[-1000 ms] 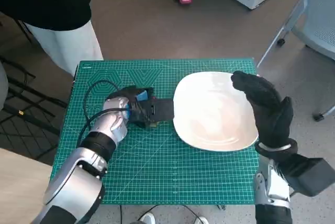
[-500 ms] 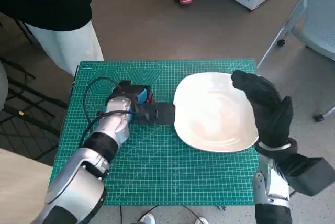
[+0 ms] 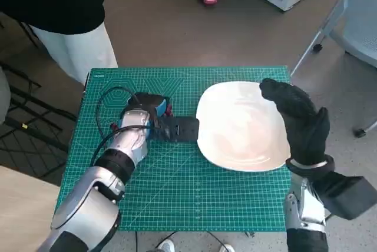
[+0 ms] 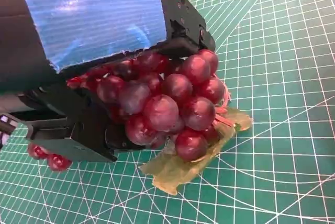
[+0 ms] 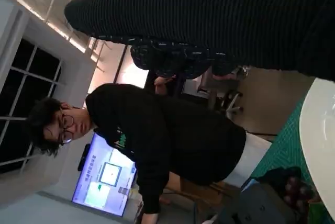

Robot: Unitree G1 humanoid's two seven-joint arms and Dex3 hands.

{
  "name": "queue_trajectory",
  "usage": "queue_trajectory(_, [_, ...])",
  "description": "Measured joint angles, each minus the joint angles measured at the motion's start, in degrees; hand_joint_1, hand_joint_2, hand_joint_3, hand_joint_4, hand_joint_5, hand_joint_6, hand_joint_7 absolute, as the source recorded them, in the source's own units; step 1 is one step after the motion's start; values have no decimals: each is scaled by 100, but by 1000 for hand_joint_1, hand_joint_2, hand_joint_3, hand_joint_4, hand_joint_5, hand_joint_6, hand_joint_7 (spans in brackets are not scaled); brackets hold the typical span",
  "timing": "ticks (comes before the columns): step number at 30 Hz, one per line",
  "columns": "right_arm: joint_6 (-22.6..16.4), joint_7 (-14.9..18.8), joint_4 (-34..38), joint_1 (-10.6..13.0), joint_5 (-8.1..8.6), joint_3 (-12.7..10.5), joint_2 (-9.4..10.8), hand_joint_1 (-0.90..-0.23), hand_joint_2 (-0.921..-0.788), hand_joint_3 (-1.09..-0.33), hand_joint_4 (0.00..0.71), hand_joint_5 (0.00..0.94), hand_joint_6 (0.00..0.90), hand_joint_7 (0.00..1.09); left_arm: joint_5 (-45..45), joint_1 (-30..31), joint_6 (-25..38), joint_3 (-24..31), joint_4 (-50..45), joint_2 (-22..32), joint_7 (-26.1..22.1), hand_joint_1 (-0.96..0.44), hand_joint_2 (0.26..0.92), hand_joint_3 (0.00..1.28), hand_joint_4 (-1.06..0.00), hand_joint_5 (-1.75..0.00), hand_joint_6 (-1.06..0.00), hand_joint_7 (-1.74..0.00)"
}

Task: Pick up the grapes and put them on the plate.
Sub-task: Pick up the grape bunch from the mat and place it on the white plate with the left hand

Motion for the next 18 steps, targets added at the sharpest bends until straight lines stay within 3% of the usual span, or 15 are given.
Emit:
queue_trajectory(10, [2, -1, 0, -65, -1, 0, 21, -632, -921, -768, 321, 3, -1, 358, -97, -43, -41, 26, 96, 2, -43, 346, 921, 331, -389, -1541, -627, -152])
queue_trajectory(18, [2, -1, 4, -68, -2, -2, 25, -634, -921, -766, 324, 4, -1, 359, -106, -53, -77, 47, 124, 7, -47, 345, 921, 336, -383, -1542, -666, -181])
